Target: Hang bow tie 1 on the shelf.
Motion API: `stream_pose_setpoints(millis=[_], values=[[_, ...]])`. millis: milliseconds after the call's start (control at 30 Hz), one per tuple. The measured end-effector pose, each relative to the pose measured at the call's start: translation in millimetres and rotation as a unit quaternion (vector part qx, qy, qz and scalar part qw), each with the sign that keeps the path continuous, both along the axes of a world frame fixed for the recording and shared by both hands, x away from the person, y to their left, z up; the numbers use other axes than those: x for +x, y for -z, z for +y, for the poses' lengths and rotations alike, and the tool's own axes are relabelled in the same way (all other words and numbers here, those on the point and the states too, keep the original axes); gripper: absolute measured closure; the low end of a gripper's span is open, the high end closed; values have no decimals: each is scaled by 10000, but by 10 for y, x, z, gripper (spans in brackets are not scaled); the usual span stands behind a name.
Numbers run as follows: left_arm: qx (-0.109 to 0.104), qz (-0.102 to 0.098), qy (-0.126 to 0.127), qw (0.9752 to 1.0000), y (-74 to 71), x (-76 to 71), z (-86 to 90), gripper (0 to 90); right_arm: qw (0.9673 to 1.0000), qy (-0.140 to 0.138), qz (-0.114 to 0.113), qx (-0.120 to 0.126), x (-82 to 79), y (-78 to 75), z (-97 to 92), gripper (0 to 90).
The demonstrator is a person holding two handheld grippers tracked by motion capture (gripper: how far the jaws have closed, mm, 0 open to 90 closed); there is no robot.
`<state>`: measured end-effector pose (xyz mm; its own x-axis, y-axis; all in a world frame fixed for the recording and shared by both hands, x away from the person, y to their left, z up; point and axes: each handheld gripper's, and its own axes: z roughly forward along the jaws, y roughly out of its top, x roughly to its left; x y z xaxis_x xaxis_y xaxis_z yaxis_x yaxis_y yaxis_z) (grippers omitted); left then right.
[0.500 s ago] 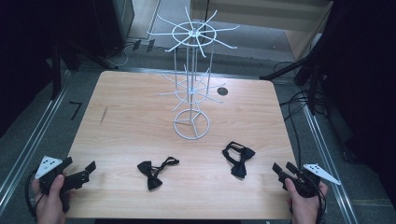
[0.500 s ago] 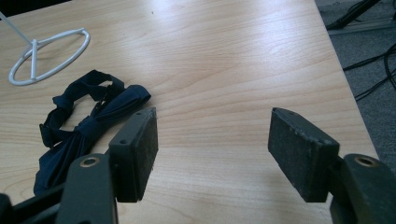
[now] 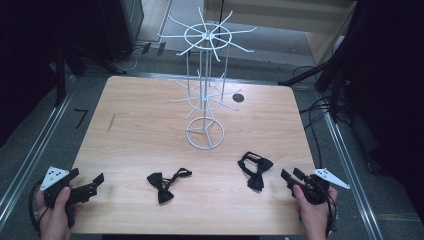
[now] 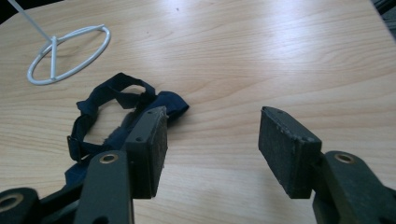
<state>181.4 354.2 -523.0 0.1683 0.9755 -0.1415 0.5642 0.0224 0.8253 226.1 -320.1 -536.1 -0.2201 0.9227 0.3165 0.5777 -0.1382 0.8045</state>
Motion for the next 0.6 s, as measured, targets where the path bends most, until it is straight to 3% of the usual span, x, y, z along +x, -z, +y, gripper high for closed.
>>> stream_pose_setpoints(millis=[267,600], values=[[-7,-5,-8,10000,0,0,1,73,9999,-94,-32,15,62,-18,176,445],[43,27,5,10000,0,6,-9,73,9998,-88,103,145,134,17,308,445]])
